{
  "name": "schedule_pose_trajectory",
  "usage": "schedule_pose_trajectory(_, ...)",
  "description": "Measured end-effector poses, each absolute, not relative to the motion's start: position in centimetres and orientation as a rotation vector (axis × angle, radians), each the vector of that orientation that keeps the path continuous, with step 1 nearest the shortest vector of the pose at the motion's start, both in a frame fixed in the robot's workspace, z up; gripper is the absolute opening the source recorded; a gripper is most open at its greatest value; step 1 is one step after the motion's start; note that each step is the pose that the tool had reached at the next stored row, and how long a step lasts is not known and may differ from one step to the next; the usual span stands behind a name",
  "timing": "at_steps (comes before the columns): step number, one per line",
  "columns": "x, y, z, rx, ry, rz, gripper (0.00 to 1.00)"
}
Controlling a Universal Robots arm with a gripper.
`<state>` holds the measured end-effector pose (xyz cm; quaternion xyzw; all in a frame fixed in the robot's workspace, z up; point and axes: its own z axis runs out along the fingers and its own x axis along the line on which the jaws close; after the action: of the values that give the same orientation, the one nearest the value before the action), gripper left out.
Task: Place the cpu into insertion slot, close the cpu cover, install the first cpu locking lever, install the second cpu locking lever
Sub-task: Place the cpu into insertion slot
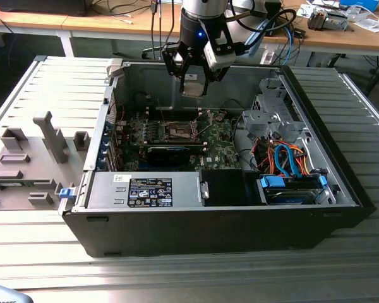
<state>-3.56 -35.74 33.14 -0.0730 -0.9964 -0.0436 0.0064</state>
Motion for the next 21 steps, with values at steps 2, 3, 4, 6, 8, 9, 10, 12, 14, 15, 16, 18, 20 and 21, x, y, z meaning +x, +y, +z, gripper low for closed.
schedule_pose_trajectory(2,-3.56,-35.74,33.14,-0.23,-3.117,-0.136,0.54)
schedule_pose_trajectory(3,-3.56,-35.74,33.14,-0.231,-3.117,-0.137,0.54)
schedule_pose_trajectory(4,-3.56,-35.74,33.14,-0.231,-3.117,-0.136,0.54)
schedule_pose_trajectory(6,-3.56,-35.74,33.13,-0.233,-3.117,-0.137,0.54)
schedule_pose_trajectory(8,-3.56,-35.74,33.13,-0.234,-3.117,-0.136,0.54)
schedule_pose_trajectory(9,-3.56,-35.74,33.13,-0.235,-3.117,-0.137,0.54)
schedule_pose_trajectory(10,-3.56,-35.74,33.13,-0.236,-3.117,-0.137,0.54)
schedule_pose_trajectory(12,-3.56,-35.74,33.13,-0.237,-3.117,-0.136,0.54)
schedule_pose_trajectory(14,-3.56,-35.74,33.13,-0.239,-3.117,-0.136,0.54)
schedule_pose_trajectory(15,-3.56,-35.74,33.13,-0.239,-3.117,-0.136,0.54)
schedule_pose_trajectory(16,-3.56,-35.74,33.13,-0.24,-3.117,-0.137,0.54)
schedule_pose_trajectory(18,-3.56,-35.74,33.13,-0.242,-3.117,-0.136,0.54)
schedule_pose_trajectory(20,-3.56,-35.74,33.12,-0.244,-3.117,-0.137,0.54)
schedule_pose_trajectory(21,-3.56,-35.74,33.12,-0.244,-3.117,-0.137,0.54)
